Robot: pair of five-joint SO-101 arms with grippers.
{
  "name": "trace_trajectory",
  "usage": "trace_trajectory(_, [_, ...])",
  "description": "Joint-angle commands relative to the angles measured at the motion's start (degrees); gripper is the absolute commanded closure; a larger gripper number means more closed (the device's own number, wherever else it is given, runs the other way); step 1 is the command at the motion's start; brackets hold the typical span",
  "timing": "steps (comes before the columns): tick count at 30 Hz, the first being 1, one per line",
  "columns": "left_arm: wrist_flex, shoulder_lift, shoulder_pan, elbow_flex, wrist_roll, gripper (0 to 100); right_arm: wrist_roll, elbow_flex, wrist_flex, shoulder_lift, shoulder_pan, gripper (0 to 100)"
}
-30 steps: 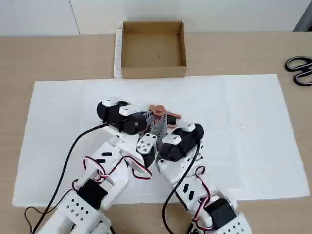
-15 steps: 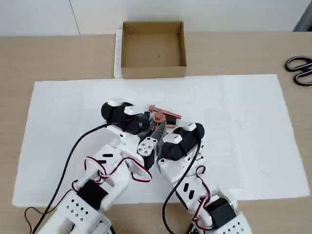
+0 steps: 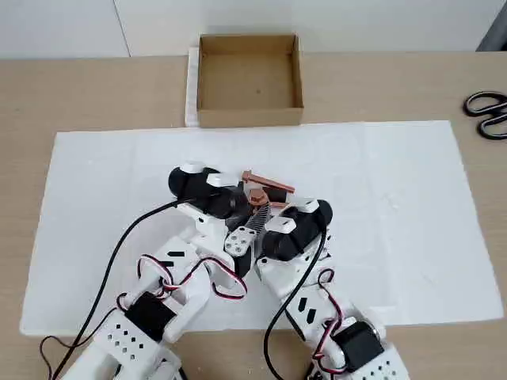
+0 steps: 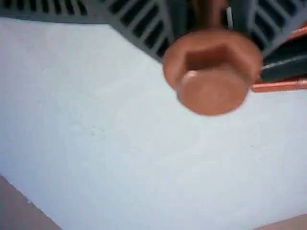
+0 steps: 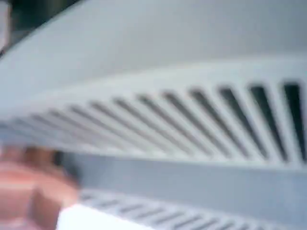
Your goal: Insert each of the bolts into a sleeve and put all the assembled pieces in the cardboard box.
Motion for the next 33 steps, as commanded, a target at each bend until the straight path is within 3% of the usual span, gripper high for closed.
trace_trajectory(1, [0.5,0.2,-1.4,-1.2,-0.2,97,-0.4,-1.1,-1.4,-0.9,0.5,99.5])
trace_trajectory(8, [6.7,0.2,-1.3,-3.7,0.1,79,-0.4,-1.1,-1.4,-0.9,0.5,99.5])
trace_trajectory(19, [19.9,0.1,-5.1,-15.5,0.0,79,-0.4,-0.9,-1.4,-0.9,0.5,99.5])
trace_trajectory(23, [25.4,-0.6,-11.7,-20.5,-0.2,79,-0.4,-0.6,-1.4,-0.9,3.3,99.5])
trace_trajectory(27, [31.9,-6.8,-22.7,-23.2,-0.3,79,-0.2,-1.0,-0.7,-0.9,8.6,99.5])
trace_trajectory(33, [32.9,-17.0,-37.6,-13.8,-0.3,79,2.6,-2.6,2.9,-0.5,15.0,99.5])
